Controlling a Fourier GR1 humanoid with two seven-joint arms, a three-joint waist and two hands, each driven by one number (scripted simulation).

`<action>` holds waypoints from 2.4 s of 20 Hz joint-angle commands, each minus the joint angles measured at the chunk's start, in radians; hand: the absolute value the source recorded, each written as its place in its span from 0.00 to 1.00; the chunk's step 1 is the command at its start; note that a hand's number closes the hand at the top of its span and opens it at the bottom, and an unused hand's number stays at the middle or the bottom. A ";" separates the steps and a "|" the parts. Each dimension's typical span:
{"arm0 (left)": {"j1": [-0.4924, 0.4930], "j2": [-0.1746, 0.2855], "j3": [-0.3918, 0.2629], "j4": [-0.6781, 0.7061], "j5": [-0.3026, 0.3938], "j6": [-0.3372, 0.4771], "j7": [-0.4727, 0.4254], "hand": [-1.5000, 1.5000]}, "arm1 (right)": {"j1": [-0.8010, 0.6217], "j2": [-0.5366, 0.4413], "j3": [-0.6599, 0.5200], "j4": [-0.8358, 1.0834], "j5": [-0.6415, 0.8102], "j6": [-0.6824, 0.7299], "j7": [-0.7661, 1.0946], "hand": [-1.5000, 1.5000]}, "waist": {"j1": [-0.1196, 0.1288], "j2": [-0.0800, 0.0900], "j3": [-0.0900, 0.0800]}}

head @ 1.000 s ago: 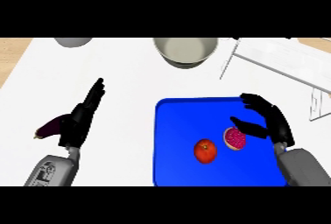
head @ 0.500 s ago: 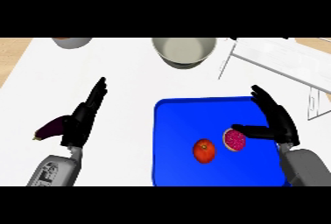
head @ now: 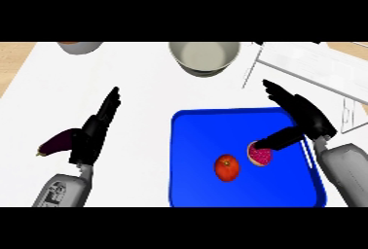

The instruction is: Pick the tomato from the tray and place it in the tiered shelf

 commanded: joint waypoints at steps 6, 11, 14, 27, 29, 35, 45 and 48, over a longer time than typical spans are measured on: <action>-0.034 -0.011 0.020 0.056 -0.014 0.003 -0.025 0.50 | -0.182 -0.093 0.168 -0.186 0.034 0.257 0.389 0.00 | -0.004 0.000 -0.002; 0.017 -0.012 0.011 0.002 -0.009 -0.017 -0.016 0.50 | -0.193 -0.110 0.205 -0.296 0.034 0.350 0.565 0.00 | -0.005 -0.002 0.000; -0.022 -0.048 0.002 -0.051 -0.038 0.026 0.066 0.50 | -0.140 -0.027 0.227 -0.322 0.110 0.306 0.603 0.00 | -0.002 0.000 0.001; 0.018 -0.084 0.022 0.009 -0.094 -0.018 -0.007 0.50 | -0.133 0.098 0.126 -0.456 0.199 0.391 0.797 0.00 | -0.003 0.002 0.001; 0.013 -0.055 0.053 -0.015 -0.078 -0.054 0.001 0.50 | -0.100 0.153 0.158 -0.434 0.276 0.352 0.767 0.00 | 0.000 0.002 0.001; -0.067 -0.060 0.107 0.053 -0.074 -0.067 0.019 0.50 | -0.084 0.162 0.109 -0.407 0.278 0.427 0.749 0.00 | -0.002 0.003 0.001; 0.043 -0.103 0.065 -0.021 -0.124 -0.057 -0.017 0.50 | 0.009 0.268 0.187 -0.406 0.442 0.377 0.753 0.00 | -0.001 0.002 0.001; -0.024 -0.074 0.119 0.000 -0.095 -0.096 0.033 0.50 | 0.007 0.236 0.129 -0.383 0.447 0.438 0.694 0.00 | -0.002 0.003 0.001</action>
